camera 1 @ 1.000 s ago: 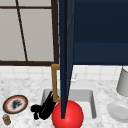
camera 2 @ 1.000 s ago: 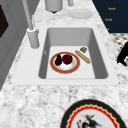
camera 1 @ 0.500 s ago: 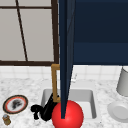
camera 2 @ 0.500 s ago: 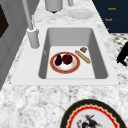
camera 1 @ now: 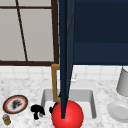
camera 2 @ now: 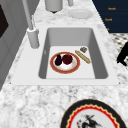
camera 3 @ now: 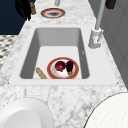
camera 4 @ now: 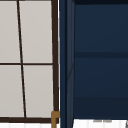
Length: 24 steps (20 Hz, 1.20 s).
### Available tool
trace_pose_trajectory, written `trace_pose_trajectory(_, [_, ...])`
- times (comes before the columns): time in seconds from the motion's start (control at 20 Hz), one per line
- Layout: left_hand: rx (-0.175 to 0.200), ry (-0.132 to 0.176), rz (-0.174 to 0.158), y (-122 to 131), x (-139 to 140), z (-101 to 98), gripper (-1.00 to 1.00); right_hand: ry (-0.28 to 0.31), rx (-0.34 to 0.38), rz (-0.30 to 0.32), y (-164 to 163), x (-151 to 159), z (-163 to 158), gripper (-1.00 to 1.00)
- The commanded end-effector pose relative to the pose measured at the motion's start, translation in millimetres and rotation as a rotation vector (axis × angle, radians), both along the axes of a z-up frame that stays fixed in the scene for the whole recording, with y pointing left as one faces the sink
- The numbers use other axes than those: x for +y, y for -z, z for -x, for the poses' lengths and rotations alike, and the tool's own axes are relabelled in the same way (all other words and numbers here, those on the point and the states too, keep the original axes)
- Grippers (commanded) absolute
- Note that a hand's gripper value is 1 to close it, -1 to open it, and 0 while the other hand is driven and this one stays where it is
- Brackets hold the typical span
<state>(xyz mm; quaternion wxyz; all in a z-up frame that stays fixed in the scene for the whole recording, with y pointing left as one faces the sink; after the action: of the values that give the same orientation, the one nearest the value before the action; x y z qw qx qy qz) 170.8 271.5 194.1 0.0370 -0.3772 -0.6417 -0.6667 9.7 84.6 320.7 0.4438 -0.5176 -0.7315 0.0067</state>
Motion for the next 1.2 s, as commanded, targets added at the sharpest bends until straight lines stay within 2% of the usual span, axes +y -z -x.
trace_pose_trajectory(0.0, [0.0,0.0,0.0,0,0,0.0,0.0,0.0,0.077,0.115,0,-19,-6,-1.0])
trace_pose_trajectory(0.4, [0.0,0.0,0.0,0,0,0.0,0.0,-0.052,0.135,0.232,4,-61,-22,-1.0])
trace_pose_trajectory(0.55, [0.0,0.0,0.0,0,0,0.0,0.0,-0.073,0.188,0.279,4,-67,-22,-1.0])
trace_pose_trajectory(1.15, [0.0,0.0,0.0,0,0,0.0,0.0,-0.206,0.401,0.345,11,-86,-21,-1.0])
